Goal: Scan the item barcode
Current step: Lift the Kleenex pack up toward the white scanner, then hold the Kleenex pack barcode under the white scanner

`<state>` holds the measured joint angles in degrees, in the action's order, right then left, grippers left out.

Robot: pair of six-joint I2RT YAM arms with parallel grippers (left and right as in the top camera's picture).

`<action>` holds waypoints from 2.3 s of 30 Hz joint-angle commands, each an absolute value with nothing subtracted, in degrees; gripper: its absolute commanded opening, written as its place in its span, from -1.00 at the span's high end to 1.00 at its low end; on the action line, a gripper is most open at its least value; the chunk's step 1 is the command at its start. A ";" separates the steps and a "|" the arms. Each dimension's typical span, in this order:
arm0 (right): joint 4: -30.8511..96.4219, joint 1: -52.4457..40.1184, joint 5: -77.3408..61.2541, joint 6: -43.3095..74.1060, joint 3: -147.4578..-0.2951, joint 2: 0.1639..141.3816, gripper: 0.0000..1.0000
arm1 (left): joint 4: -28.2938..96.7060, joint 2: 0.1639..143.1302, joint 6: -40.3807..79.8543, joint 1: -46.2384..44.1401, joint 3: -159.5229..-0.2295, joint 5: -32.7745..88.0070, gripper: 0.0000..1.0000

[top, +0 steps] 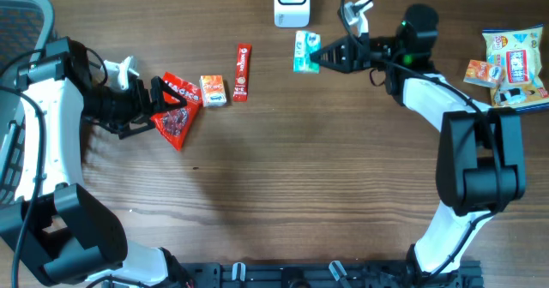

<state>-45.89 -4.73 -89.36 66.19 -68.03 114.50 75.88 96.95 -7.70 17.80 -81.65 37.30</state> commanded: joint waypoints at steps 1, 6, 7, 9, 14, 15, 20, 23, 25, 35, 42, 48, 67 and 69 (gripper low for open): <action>-44.97 -4.86 -92.90 78.78 -68.42 114.85 0.92 | 75.83 96.44 -8.60 17.85 -81.87 37.36 -1.00; -40.64 -4.75 -92.90 78.17 -68.47 114.87 0.92 | 75.83 96.44 -8.60 17.85 -81.87 37.36 -1.00; -40.58 -4.75 -92.90 78.17 -68.47 114.87 0.92 | 75.83 96.44 -8.60 17.85 -81.87 37.36 -1.00; -40.64 -4.51 -92.90 78.17 -68.47 114.87 0.92 | 75.83 96.44 -8.60 17.85 -81.87 37.36 -1.00; -40.93 -2.92 -92.90 78.15 -68.69 114.87 0.92 | 75.83 96.44 -8.60 17.85 -81.87 37.36 -1.00; -41.17 -2.55 -92.90 78.11 -68.69 114.87 0.92 | 75.83 96.44 -8.60 17.85 -81.87 37.36 -1.00; -46.37 -2.00 -92.92 77.91 -68.69 114.87 0.92 | 75.83 96.44 -8.60 17.85 -81.87 37.36 -1.00; -47.51 -2.00 -92.92 77.80 -68.69 114.87 0.92 | 75.83 96.44 -8.60 17.85 -81.87 37.36 -1.00; -47.59 -2.00 -92.92 77.73 -68.69 114.87 0.92 | 75.83 96.44 -8.60 17.85 -81.87 37.36 -1.00; -48.05 -1.96 -92.92 77.54 -68.69 114.87 0.92 | 75.83 96.44 -8.60 17.85 -81.87 37.36 -1.00; -48.03 -1.96 -92.90 77.54 -68.69 114.87 0.92 | 75.83 96.44 -8.60 17.85 -81.87 37.36 -1.00; -48.03 -1.96 -92.92 77.54 -68.69 114.87 0.92 | 75.83 96.44 -8.60 17.85 -81.87 37.36 -1.00; -48.88 -1.96 -83.53 74.54 -68.66 114.87 0.91 | 75.83 96.44 -8.60 17.85 -81.87 37.36 -1.00; -48.82 -1.96 -80.68 74.59 -68.66 114.87 0.91 | 75.83 96.44 -8.60 17.85 -81.87 37.36 -1.00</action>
